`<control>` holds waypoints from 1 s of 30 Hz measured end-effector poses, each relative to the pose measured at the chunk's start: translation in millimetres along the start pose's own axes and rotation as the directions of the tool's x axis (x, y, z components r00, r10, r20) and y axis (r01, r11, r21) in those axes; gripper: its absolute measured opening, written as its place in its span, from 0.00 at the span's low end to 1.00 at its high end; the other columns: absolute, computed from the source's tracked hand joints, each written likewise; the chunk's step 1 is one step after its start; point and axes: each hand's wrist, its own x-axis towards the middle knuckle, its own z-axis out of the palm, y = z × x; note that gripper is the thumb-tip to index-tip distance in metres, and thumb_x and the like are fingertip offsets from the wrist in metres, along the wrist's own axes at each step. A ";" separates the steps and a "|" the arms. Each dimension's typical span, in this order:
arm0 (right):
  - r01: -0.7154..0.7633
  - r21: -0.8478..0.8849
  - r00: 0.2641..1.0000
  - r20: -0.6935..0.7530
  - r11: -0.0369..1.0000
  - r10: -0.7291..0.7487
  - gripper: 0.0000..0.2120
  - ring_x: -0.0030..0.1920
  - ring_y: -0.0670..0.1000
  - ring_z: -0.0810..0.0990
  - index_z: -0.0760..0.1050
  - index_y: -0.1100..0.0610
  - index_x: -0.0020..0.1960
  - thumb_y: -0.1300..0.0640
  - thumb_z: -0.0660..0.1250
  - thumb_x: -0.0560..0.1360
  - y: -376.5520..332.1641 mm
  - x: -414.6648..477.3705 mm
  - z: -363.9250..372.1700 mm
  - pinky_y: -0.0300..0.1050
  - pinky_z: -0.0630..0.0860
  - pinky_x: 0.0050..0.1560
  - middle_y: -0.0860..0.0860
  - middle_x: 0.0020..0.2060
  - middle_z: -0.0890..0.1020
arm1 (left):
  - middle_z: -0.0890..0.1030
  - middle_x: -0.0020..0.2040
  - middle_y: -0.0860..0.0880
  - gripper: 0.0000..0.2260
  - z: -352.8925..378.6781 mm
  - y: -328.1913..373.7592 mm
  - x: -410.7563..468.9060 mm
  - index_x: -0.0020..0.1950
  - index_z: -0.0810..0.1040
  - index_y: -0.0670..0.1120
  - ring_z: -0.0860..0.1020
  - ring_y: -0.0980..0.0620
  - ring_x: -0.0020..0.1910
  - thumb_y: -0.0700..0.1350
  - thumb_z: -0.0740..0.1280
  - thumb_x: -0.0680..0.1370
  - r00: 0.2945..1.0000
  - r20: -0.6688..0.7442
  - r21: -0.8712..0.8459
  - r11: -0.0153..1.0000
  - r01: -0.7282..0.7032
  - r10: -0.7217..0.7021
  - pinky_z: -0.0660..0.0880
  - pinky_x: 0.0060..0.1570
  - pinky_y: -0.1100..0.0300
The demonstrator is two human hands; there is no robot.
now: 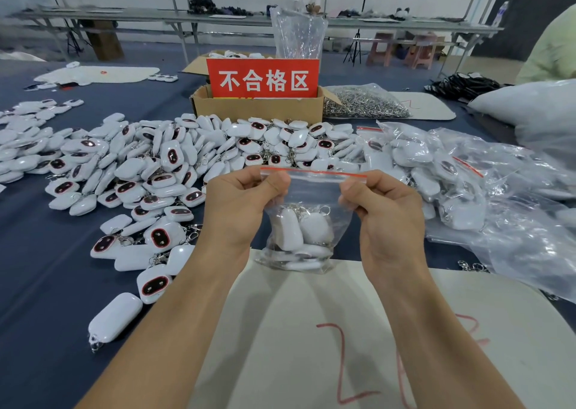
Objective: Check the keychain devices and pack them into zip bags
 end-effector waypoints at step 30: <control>-0.042 -0.007 0.994 0.098 0.999 0.042 0.04 0.38 0.53 0.83 0.86 0.56 0.36 0.63 0.74 0.66 -0.6 -15.0 17.8 0.47 0.81 0.44 0.55 0.35 0.86 | 0.87 0.37 0.49 0.13 17.1 3.9 -18.4 0.36 0.88 0.50 0.85 0.54 0.37 0.32 0.76 0.72 0.982 0.157 -0.037 0.994 -0.100 0.104 0.78 0.40 0.65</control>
